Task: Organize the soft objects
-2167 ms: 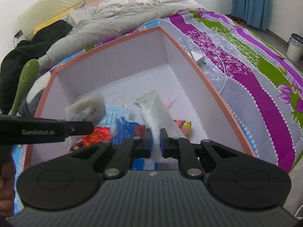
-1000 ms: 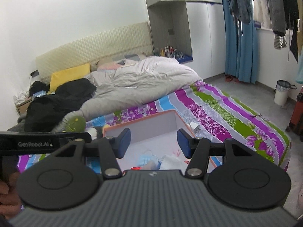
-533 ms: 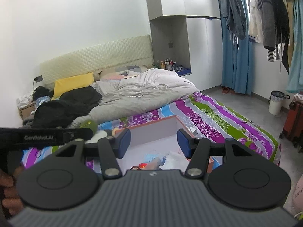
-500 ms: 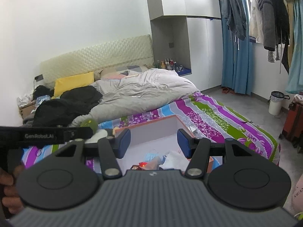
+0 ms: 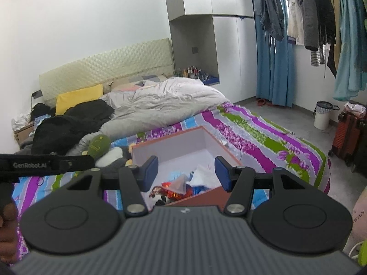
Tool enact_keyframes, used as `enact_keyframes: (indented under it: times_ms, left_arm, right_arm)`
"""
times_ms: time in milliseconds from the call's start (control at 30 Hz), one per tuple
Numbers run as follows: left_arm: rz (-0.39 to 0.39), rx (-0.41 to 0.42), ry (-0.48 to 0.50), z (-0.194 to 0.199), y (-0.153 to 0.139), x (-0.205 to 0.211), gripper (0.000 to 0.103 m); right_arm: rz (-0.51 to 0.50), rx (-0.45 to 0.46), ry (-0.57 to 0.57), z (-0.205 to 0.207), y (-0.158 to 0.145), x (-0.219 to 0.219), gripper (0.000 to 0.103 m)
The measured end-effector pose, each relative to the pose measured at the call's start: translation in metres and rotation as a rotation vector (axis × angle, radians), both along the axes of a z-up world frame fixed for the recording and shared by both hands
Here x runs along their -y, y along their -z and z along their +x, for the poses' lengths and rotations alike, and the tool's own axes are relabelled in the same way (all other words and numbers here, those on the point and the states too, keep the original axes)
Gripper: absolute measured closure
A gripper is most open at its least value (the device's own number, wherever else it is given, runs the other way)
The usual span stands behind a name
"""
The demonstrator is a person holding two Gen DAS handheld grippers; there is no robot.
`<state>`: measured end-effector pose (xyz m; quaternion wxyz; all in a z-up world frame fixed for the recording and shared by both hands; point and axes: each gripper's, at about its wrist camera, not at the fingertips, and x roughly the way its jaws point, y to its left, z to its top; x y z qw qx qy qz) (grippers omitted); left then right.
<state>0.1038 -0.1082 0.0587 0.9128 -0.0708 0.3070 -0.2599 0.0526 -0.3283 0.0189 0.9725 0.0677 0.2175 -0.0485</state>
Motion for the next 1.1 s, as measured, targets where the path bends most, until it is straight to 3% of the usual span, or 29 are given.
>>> enact_keyframes:
  times_ms: [367,767,967,1033,1100]
  left_arm:
    - [0.011,-0.055,-0.032,-0.004,0.031,-0.013,0.053]
    - [0.045,-0.073,-0.051,-0.006,0.049,-0.010,0.053]
    - [0.051,-0.069,-0.061,-0.004,0.052,-0.009,0.028]
    - [0.059,-0.065,-0.067,-0.002,0.052,-0.008,0.017]
    - [0.065,-0.061,-0.073,-0.002,0.051,-0.007,0.012]
  right_arm:
    - [0.029,-0.055,0.002,-0.003,0.025,-0.009,0.046]
    - [0.034,-0.074,0.011,-0.001,0.033,-0.007,0.046]
    - [0.015,-0.076,0.032,-0.001,0.034,-0.007,0.046]
    - [0.014,-0.080,0.033,0.000,0.034,-0.005,0.038]
    - [0.011,-0.080,0.041,0.000,0.035,-0.004,0.009]
